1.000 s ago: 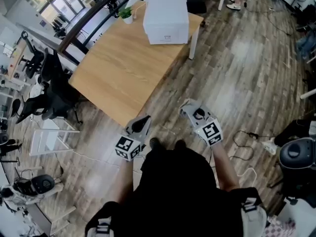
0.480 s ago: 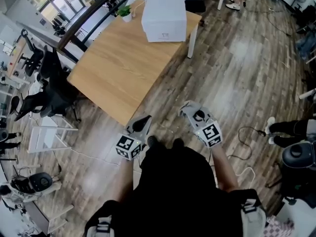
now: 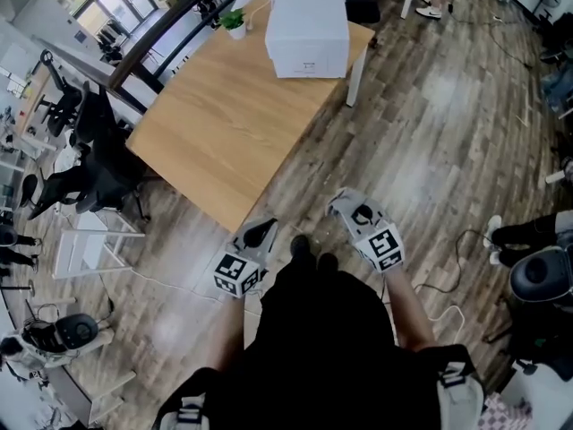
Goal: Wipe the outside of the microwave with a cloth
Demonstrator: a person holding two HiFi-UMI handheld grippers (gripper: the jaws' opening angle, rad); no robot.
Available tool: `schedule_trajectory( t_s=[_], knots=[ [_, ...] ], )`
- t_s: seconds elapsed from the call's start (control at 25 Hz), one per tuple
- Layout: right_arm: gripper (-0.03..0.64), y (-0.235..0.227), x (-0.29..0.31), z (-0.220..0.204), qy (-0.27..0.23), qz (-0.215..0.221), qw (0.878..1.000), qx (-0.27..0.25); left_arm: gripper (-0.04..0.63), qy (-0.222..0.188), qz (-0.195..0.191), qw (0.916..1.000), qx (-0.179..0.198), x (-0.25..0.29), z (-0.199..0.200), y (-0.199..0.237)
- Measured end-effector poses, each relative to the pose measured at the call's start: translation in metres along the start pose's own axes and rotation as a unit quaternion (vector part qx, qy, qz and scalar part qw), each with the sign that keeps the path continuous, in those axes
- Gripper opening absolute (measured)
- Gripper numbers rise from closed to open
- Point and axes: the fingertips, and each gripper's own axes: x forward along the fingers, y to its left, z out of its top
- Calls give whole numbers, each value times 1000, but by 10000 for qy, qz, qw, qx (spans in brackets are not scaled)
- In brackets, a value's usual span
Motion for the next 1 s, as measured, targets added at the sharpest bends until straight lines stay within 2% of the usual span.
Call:
schedule_trajectory(
  t_s=[0.36,0.52,0.76,1.0],
  knots=[
    [15,-23,27,22,67,-292,9995,-102,0,-182,-219,9995,161,22,35,50],
    [15,-22,47,37,13,-443,9988,-229,0,-146,-338,9992,141,23,34,78],
    [15,-25,60,27,116,-664,9977,-63,0,-85,-476,9985,266,31,34,105],
    [15,-23,74,21,252,-760,9967,87,0,-8,-570,9981,224,35,31,123]
  ],
)
